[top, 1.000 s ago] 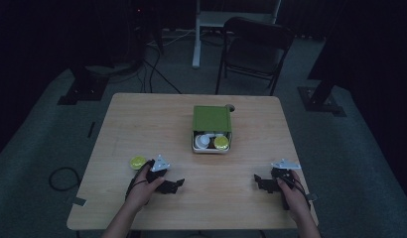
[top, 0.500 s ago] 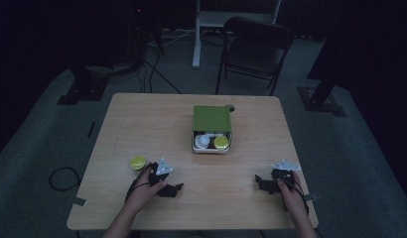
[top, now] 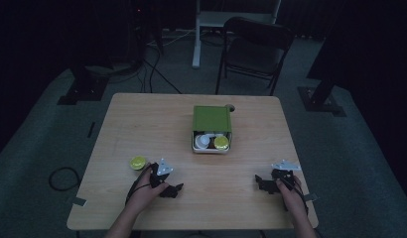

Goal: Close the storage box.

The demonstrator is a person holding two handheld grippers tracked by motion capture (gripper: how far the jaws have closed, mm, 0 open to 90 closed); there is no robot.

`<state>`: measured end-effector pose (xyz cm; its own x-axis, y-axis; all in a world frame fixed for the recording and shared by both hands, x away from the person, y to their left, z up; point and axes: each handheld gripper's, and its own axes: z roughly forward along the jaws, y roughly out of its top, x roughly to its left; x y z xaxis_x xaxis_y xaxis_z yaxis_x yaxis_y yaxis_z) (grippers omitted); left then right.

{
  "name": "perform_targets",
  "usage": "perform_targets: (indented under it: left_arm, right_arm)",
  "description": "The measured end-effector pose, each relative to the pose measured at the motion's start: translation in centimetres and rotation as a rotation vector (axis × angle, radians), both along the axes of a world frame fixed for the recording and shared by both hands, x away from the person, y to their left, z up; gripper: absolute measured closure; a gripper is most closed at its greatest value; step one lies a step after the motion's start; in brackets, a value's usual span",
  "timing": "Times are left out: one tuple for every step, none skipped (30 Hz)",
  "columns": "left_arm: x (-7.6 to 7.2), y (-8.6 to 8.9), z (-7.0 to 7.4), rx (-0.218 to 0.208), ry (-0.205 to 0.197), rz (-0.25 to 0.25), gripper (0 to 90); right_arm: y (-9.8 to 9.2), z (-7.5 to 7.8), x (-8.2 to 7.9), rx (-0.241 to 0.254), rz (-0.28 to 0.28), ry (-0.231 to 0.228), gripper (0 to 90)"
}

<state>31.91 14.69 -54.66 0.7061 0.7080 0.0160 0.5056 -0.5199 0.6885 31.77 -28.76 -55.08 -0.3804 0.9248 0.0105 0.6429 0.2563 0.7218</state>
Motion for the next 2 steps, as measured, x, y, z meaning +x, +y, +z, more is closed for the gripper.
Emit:
perform_targets:
  left_arm:
    - [0.0, 0.0, -0.01, -0.001, 0.0, 0.0, 4.9]
    - [0.0, 0.0, -0.01, -0.001, 0.0, 0.0, 4.8]
  right_arm:
    - [0.0, 0.0, 0.0, 0.0, 0.0, 0.0, 10.4]
    - [0.0, 0.0, 0.0, 0.0, 0.0, 0.0, 10.4]
